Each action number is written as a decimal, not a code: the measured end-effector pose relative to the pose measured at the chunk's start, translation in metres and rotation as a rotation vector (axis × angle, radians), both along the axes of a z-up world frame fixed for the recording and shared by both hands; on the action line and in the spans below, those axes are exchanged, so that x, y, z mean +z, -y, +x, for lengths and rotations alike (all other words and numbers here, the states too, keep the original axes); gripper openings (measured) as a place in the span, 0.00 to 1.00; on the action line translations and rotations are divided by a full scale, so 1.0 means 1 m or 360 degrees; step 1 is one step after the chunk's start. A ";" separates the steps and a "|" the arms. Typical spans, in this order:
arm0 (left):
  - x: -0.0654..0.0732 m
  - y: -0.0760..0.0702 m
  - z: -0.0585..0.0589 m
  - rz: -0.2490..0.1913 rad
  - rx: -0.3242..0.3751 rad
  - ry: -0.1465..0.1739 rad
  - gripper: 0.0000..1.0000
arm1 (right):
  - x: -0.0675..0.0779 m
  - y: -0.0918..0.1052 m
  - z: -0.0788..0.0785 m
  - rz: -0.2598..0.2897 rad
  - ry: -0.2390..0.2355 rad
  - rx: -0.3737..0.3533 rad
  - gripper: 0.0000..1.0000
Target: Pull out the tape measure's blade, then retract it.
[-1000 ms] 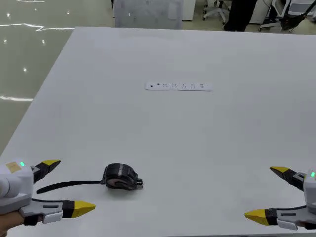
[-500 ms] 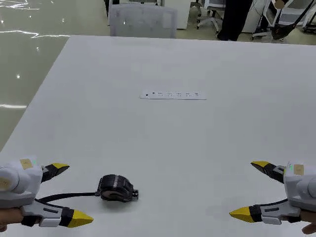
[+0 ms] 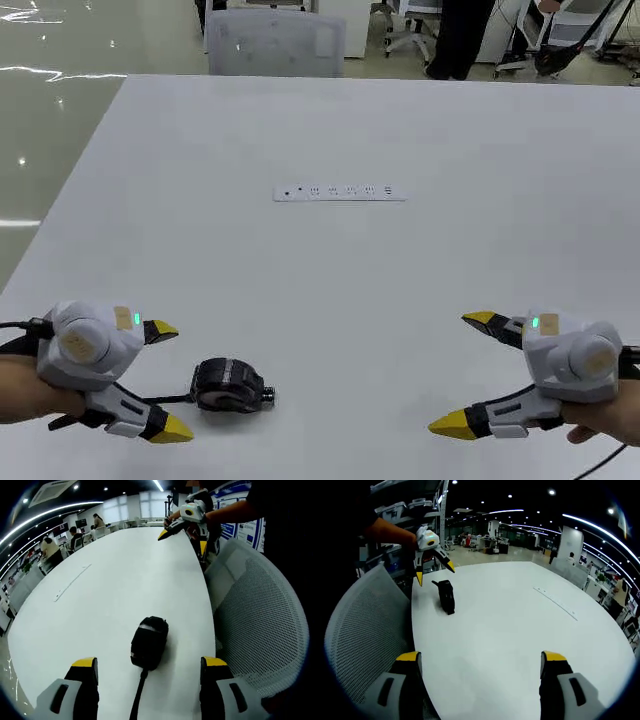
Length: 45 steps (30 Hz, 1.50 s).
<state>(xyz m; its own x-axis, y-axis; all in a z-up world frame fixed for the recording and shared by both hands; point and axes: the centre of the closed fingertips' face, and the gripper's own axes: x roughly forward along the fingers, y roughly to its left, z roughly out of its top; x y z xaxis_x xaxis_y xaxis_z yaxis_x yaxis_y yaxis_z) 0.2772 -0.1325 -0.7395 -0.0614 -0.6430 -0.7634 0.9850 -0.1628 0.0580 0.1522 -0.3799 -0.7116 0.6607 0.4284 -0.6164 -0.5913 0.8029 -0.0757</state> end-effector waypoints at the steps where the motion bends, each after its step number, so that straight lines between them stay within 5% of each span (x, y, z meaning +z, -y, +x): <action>1: 0.001 0.003 0.000 0.0003 -0.0015 0.0000 0.80 | 0.000 -0.002 0.001 -0.0003 -0.0009 0.0007 1.00; 4: 0.002 0.014 -0.003 -0.0005 -0.0054 -0.0016 0.79 | 0.003 -0.008 0.006 -0.0004 0.0001 0.0043 1.00; 7: -0.012 0.016 0.005 0.0108 -0.0120 0.0092 0.69 | 0.001 -0.016 0.015 -0.0005 0.0026 0.0108 0.99; 8: -0.014 0.020 0.004 0.0098 -0.0132 0.0097 0.67 | 0.000 -0.018 0.017 -0.0004 0.0023 0.0111 0.99; 10: -0.018 0.025 -0.004 0.0112 -0.0165 0.0052 0.65 | -0.002 -0.025 0.023 -0.0009 0.0014 0.0147 0.99; 15: -0.030 0.029 -0.004 0.0179 -0.0254 0.0117 0.59 | -0.008 -0.040 0.036 -0.0002 0.0003 0.0211 0.98; 19: -0.034 0.035 -0.005 0.0197 -0.0272 0.0091 0.52 | -0.010 -0.053 0.043 0.0009 -0.0017 0.0254 0.98; 22: -0.043 0.037 -0.002 0.0242 -0.0292 0.0134 0.46 | -0.014 -0.064 0.049 0.0015 -0.0029 0.0296 0.98; 26: -0.046 0.039 -0.003 0.0260 -0.0295 0.0120 0.34 | -0.016 -0.073 0.055 0.0020 -0.0037 0.0329 0.97; 30: -0.045 0.038 -0.004 0.0278 -0.0289 0.0142 0.33 | -0.020 -0.084 0.061 0.0028 -0.0058 0.0355 0.92; 36: -0.045 0.037 -0.002 0.0296 -0.0263 0.0110 0.33 | -0.025 -0.098 0.067 0.0025 -0.0060 0.0395 0.88; 45: -0.044 0.037 -0.003 0.0233 -0.0244 0.0101 0.32 | -0.047 -0.122 0.075 0.0038 -0.0105 0.0453 0.74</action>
<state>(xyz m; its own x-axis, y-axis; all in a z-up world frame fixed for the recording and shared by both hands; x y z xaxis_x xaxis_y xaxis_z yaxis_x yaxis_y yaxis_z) 0.2737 -0.1690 -0.7836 -0.0989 -0.5121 -0.8532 0.9431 -0.3217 0.0837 0.2277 -0.2580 -0.7582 0.4706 0.6057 -0.6416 -0.7959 0.6052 -0.0125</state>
